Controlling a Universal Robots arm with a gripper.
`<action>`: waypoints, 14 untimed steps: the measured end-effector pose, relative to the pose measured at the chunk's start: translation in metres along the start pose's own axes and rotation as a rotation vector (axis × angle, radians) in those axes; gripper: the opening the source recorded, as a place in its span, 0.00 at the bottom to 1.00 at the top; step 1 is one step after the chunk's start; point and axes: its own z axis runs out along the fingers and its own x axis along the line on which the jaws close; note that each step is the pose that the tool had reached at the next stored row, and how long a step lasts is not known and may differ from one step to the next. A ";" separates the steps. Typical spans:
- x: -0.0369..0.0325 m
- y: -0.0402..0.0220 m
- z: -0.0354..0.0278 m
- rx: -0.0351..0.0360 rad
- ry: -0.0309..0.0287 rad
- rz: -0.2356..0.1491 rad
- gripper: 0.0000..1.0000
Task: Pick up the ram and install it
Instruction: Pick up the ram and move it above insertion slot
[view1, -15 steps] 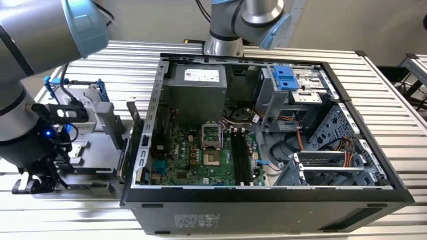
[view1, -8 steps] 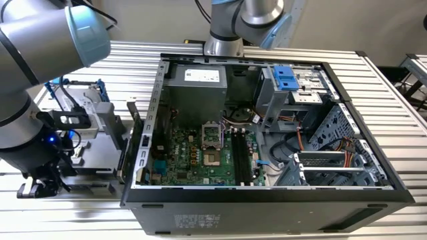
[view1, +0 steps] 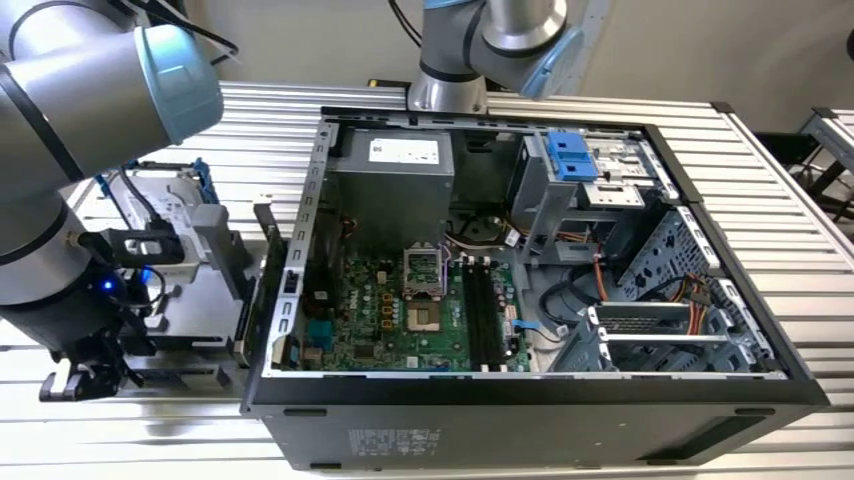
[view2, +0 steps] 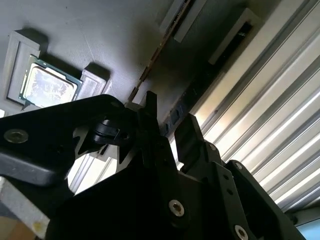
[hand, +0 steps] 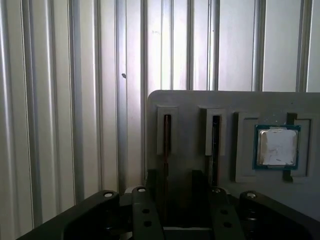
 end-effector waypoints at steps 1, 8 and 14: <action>0.0000 0.0000 0.0000 0.0000 0.0000 0.000 1.00; 0.0008 0.0001 0.0008 0.0004 -0.0004 0.000 1.00; 0.0021 0.0009 0.0013 0.0001 -0.0002 0.000 1.00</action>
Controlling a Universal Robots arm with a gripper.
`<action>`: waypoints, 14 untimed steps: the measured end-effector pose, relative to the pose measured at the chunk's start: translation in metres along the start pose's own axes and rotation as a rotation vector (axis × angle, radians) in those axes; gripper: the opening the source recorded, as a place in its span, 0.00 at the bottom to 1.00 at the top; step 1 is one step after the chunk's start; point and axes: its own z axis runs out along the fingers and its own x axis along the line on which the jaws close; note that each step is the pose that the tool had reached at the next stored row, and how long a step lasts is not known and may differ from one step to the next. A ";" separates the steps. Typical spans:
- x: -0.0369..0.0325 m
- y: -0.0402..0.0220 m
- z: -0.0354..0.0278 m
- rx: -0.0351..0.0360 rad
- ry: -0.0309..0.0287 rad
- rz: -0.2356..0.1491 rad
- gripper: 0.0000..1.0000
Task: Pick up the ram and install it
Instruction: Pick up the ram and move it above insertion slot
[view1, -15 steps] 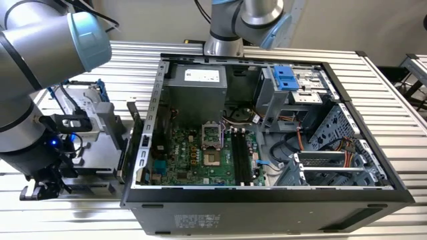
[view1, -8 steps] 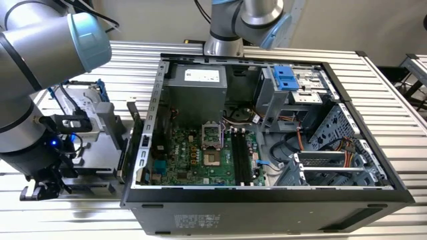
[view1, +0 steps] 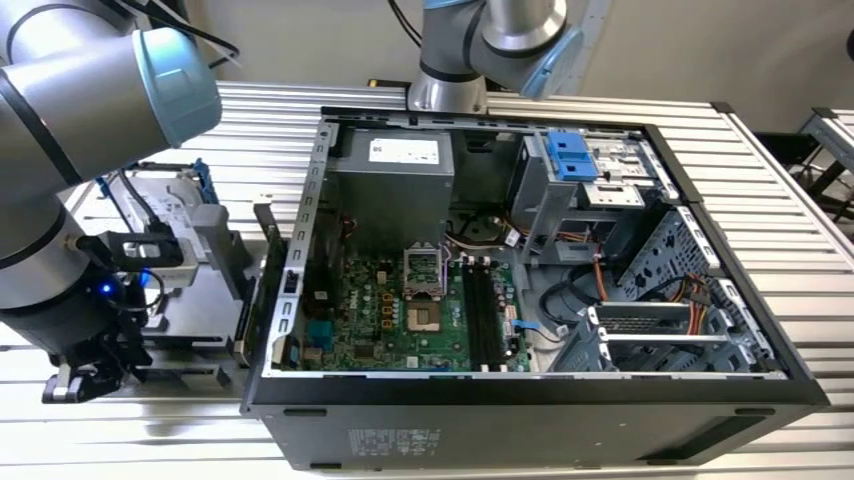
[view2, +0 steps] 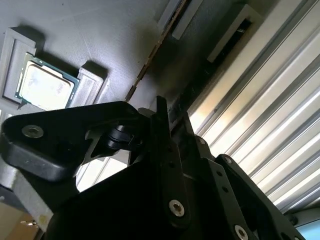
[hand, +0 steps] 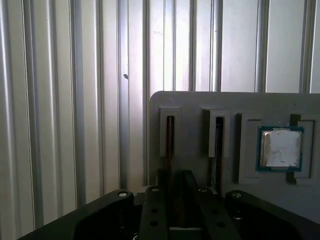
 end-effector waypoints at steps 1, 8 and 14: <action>0.0000 0.0000 0.0000 0.0000 0.0001 0.000 1.00; 0.0000 0.0002 0.0002 0.0000 0.0001 0.000 1.00; 0.0000 0.0003 0.0004 0.0000 0.0001 0.000 1.00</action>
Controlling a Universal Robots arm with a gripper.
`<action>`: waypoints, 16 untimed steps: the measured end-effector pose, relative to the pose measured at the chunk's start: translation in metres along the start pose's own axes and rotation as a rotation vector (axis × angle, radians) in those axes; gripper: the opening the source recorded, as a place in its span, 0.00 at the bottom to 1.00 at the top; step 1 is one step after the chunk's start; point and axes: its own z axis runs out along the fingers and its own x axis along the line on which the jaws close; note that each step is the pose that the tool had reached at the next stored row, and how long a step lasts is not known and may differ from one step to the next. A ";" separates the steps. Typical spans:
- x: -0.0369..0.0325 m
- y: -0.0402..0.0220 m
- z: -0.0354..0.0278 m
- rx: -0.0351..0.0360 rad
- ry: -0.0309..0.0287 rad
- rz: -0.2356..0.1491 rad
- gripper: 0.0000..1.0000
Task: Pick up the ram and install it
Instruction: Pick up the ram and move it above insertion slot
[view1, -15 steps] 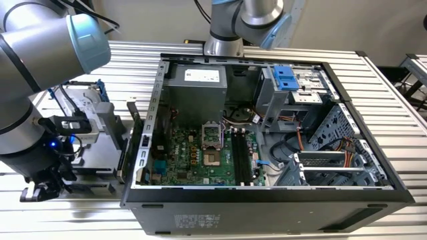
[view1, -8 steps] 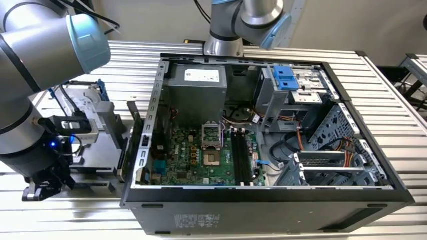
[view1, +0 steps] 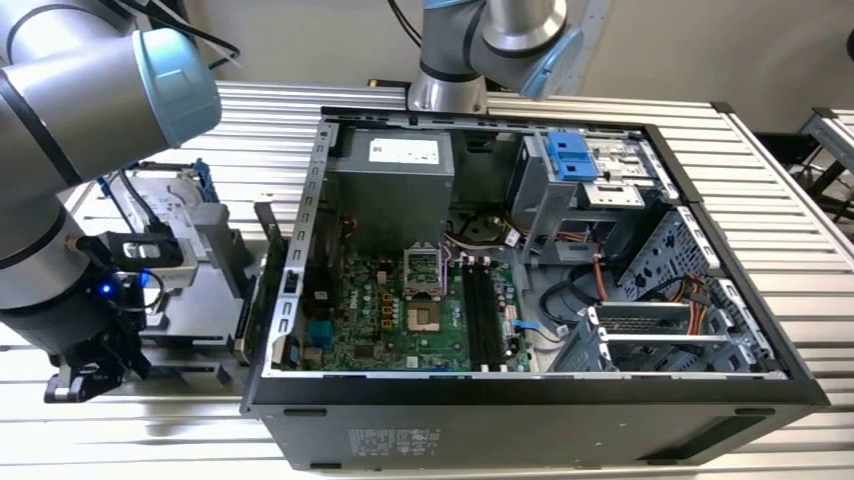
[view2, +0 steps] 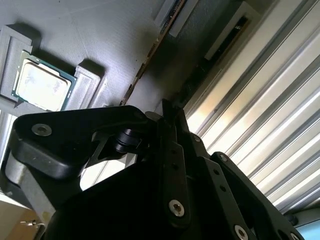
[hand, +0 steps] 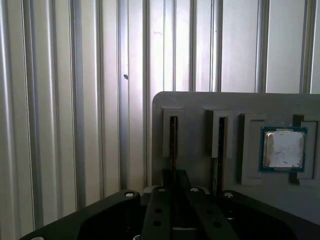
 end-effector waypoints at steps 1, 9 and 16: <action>0.0000 0.0000 0.0000 0.0000 0.0000 0.000 1.00; 0.0000 0.0002 0.0003 0.0000 0.0000 0.000 0.00; 0.0000 0.0003 0.0005 0.0000 0.0000 0.000 0.00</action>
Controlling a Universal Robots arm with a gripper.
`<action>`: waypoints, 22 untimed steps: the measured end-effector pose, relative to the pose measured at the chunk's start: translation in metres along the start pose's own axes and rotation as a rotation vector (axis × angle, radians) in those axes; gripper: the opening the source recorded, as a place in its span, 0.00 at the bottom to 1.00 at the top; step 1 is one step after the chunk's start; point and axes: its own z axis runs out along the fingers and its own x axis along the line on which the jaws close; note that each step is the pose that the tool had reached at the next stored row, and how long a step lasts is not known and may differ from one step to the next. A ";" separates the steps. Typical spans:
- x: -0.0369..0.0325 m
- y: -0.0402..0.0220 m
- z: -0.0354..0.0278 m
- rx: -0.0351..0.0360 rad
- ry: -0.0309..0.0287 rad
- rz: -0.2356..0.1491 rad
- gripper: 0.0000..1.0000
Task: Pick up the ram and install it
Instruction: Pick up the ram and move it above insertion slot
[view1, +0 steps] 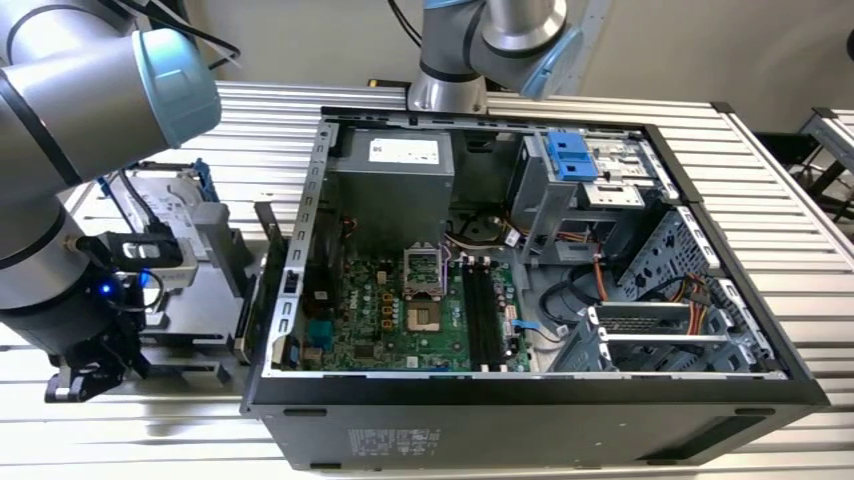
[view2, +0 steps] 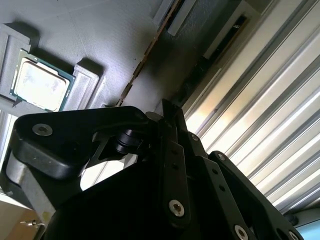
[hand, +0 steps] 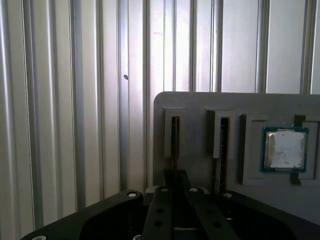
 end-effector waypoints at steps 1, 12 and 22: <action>0.0000 0.0000 0.0001 0.0000 0.0000 0.000 0.00; 0.0000 0.0002 -0.0072 0.0000 0.0000 0.000 0.00; 0.0000 0.0004 -0.0147 0.0000 0.0000 0.001 0.00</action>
